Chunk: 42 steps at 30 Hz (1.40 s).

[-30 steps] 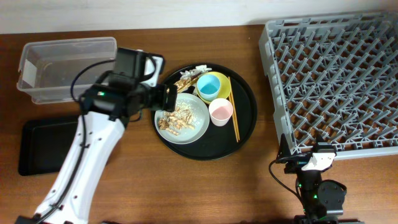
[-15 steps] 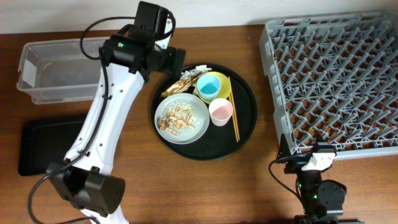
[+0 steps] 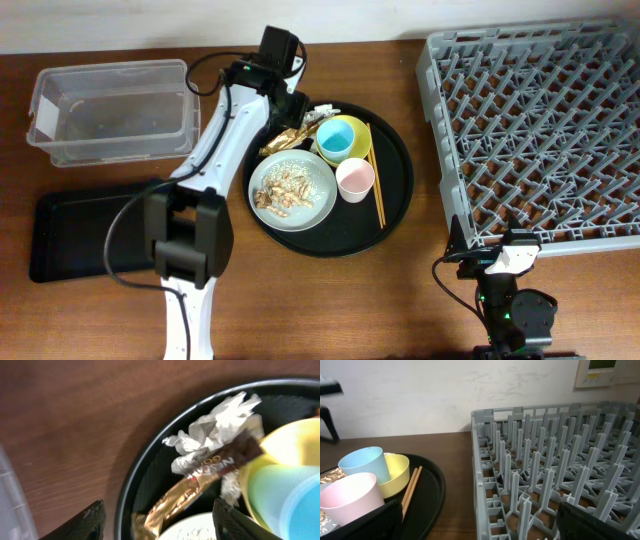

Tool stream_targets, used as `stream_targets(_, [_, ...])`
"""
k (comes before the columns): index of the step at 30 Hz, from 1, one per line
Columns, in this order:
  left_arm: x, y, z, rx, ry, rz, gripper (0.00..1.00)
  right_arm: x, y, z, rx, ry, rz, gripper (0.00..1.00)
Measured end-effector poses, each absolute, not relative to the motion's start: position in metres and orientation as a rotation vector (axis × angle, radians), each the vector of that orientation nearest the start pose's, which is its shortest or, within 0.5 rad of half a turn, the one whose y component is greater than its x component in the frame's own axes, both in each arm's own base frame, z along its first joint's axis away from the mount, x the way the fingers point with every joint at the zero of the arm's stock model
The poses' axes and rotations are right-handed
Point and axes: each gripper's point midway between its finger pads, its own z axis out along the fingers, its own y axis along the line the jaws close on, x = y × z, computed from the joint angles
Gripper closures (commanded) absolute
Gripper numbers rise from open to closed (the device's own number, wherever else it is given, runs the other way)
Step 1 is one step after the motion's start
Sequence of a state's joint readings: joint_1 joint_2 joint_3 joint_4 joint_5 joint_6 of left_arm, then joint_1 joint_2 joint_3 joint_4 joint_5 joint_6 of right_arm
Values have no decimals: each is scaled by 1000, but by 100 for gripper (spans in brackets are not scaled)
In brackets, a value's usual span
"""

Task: Sort waste into correct bins and load items into the dishwasher rack
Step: 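Reach the left gripper to the brown Nescafé wrapper on the tray, then grasp the brown wrapper with the left gripper and lift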

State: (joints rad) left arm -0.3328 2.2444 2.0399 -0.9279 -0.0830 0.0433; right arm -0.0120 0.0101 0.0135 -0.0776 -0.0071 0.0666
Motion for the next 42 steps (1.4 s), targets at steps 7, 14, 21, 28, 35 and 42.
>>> stream_targets(7, [507,-182,86,637,2677,-105,33,246,-2,159,59,1644,47,2])
stream_targets(14, [505,-189,80,771,2647,-142,34,246,-2,159,60,1644,48,2])
stream_targets(21, [515,-177,42,770,2688,-88,38,246,-2,159,60,1644,48,2])
stream_targets(28, [518,-172,43,758,2686,-116,43,246,-2,159,60,1644,48,2])
stream_targets(35, [503,-177,27,790,2747,-182,55,246,-2,159,59,1644,47,2])
stream_targets(42, [500,-177,20,798,2766,-194,90,246,-2,159,59,1644,47,1])
